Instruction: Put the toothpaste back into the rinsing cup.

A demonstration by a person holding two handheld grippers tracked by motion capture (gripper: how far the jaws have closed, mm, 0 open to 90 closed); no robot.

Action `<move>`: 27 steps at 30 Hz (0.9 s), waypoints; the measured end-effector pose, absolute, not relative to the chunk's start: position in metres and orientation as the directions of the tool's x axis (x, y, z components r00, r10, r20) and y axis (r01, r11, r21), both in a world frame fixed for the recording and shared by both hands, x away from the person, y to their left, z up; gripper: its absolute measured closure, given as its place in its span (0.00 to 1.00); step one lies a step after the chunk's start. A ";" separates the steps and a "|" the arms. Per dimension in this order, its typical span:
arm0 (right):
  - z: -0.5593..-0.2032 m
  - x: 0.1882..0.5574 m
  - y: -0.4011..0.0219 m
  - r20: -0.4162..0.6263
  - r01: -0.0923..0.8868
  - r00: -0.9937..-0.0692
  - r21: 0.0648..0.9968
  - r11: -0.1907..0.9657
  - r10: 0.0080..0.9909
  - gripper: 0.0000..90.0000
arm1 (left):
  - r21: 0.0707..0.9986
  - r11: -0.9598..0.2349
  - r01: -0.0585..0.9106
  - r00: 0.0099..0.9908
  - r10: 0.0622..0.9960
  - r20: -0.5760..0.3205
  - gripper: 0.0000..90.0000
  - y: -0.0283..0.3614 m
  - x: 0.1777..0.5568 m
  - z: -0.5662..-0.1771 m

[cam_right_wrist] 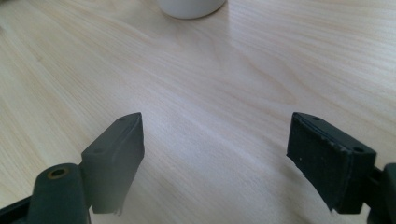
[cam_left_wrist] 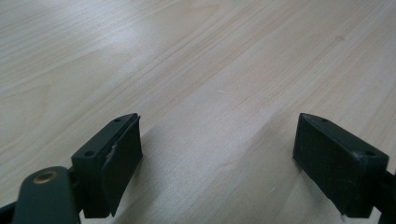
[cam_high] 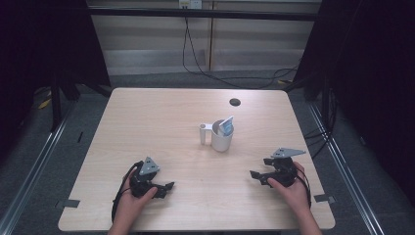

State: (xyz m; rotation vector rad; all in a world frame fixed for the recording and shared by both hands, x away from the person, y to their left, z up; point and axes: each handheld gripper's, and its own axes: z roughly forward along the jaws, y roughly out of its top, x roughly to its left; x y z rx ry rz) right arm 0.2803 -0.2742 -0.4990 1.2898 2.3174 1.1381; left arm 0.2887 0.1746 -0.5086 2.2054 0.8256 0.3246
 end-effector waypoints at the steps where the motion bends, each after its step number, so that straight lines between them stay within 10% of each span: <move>1: -0.500 0.280 -0.275 0.142 0.607 -0.574 0.734 0.303 0.806 0.21 | 0.725 -0.511 0.461 0.759 0.651 -0.023 0.17 0.175 0.289 -0.509; 27: -0.511 0.264 -0.299 0.075 0.591 -0.568 0.731 0.342 0.820 0.17 | 0.725 -0.511 0.462 0.758 0.652 -0.023 0.17 0.174 0.289 -0.509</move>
